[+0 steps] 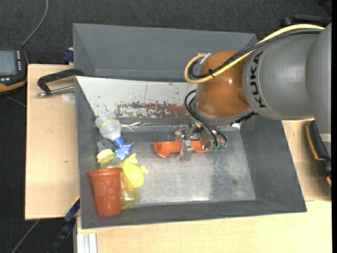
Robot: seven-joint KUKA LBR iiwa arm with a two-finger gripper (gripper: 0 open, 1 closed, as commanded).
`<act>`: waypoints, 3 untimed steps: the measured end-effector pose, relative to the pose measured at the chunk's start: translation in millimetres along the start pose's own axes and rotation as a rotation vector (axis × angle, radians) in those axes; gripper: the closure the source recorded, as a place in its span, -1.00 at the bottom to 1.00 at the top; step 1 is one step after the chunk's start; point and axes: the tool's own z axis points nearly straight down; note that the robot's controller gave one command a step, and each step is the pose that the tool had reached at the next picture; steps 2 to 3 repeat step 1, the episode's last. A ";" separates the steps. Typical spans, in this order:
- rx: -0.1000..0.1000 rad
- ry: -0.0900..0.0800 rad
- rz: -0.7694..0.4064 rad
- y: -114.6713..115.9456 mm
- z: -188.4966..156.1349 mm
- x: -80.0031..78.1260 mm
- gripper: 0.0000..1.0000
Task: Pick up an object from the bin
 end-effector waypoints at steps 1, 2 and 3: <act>-0.001 -0.004 -0.052 6.8 -95.4 -0.4 1.00; -0.001 -0.004 -0.052 6.8 -95.4 -0.4 1.00; -0.001 -0.004 -0.052 6.8 -95.4 -0.4 1.00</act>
Offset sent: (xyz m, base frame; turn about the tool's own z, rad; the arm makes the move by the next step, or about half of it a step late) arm 0.0000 0.0000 0.0000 0.0000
